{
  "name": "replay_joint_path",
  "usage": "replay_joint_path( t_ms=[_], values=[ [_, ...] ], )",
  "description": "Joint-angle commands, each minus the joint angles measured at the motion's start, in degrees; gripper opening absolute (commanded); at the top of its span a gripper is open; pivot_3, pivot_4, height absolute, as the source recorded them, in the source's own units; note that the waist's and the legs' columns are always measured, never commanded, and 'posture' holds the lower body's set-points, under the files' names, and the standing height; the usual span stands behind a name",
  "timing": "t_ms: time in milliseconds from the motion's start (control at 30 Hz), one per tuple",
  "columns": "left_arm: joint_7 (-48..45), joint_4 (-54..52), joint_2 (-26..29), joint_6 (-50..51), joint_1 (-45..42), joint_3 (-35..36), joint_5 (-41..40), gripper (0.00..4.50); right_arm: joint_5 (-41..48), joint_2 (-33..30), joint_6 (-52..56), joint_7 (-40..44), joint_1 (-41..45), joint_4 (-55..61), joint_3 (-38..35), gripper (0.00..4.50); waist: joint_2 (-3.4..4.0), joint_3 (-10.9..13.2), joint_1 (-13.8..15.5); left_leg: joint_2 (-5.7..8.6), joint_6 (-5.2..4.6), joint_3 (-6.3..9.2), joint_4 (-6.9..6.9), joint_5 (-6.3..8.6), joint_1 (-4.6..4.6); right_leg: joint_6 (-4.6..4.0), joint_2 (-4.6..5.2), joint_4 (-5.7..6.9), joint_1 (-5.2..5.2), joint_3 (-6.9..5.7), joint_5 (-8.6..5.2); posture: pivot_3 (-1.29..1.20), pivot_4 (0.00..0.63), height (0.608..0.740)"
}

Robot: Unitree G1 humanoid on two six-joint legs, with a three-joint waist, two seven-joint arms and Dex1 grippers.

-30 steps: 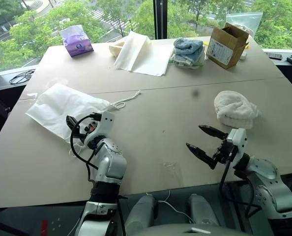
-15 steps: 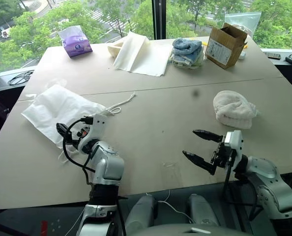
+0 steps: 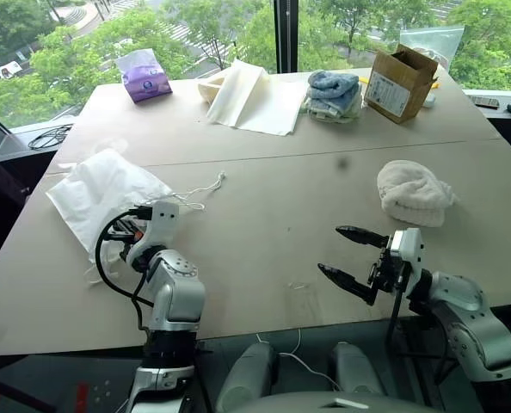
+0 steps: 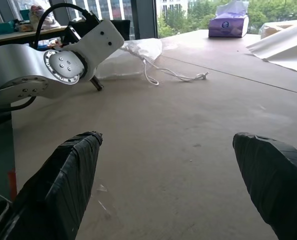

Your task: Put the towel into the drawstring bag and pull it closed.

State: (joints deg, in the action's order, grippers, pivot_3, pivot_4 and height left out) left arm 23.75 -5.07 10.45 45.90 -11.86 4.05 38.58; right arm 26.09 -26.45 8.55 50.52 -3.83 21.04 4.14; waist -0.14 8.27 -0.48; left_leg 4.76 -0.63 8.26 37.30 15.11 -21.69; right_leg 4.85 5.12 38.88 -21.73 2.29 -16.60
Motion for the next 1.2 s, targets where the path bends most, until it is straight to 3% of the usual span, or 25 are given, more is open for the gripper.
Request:
replay_joint_path(
  t_ms=[33,400,533,633,833,1200],
  values=[
    [-5.4,-1.7,2.4,-3.3,0.1,-0.2,-2.8,0.02,0.0,0.6,-1.2,-0.4,1.0,0.1,-0.4,4.5,0.0,0.0,0.0,0.0,0.01,0.03,0.0,0.0,-0.01,0.0,0.0,0.0,-0.01,-0.02,0.0,0.0,0.15,0.74],
    [-21.7,-6.4,5.8,-3.5,-14.1,-7.9,-5.1,0.02,-5.6,1.2,-2.3,-11.1,10.2,-4.3,-6.9,4.5,-0.63,0.4,1.2,0.08,0.27,0.15,0.04,-0.15,-0.31,-0.02,0.04,-0.06,-0.18,-0.13,0.01,0.0,0.15,0.74],
    [-26.1,-5.7,7.7,-3.7,-19.6,-11.8,-3.9,0.02,-9.1,-2.6,1.5,-16.0,13.2,-4.8,-11.0,4.5,-0.64,0.4,0.8,0.06,0.27,0.05,-0.08,-0.15,-0.45,-0.01,0.04,-0.06,-0.45,-0.04,0.01,0.0,0.15,0.74],
    [-27.8,-5.1,7.5,-3.3,-23.6,-13.0,-4.2,0.02,-9.9,-4.8,4.9,-20.0,14.0,-5.4,-15.1,4.5,-0.64,0.4,0.9,0.06,0.27,0.05,0.09,-0.17,-1.16,-0.03,0.03,0.04,-1.1,-0.03,0.02,0.0,0.15,0.74],
    [-32.7,-4.3,5.8,0.8,-29.4,-12.4,-7.7,0.02,-10.8,-9.0,10.5,-21.9,10.1,-3.4,-19.2,4.5,-0.65,0.4,1.0,0.08,0.27,0.04,0.05,-0.16,-1.17,-0.03,0.04,-0.01,-1.09,-0.03,0.02,0.0,0.15,0.74],
    [-43.9,-6.6,7.8,12.9,-34.6,-14.0,-11.7,0.02,-16.1,-14.0,7.0,-13.8,10.8,-4.8,-9.3,4.5,-0.67,0.4,-0.4,0.06,0.26,-0.03,0.13,-0.17,-1.14,-0.02,-0.01,0.05,-1.09,0.02,0.02,0.0,0.15,0.74]
  ],
)
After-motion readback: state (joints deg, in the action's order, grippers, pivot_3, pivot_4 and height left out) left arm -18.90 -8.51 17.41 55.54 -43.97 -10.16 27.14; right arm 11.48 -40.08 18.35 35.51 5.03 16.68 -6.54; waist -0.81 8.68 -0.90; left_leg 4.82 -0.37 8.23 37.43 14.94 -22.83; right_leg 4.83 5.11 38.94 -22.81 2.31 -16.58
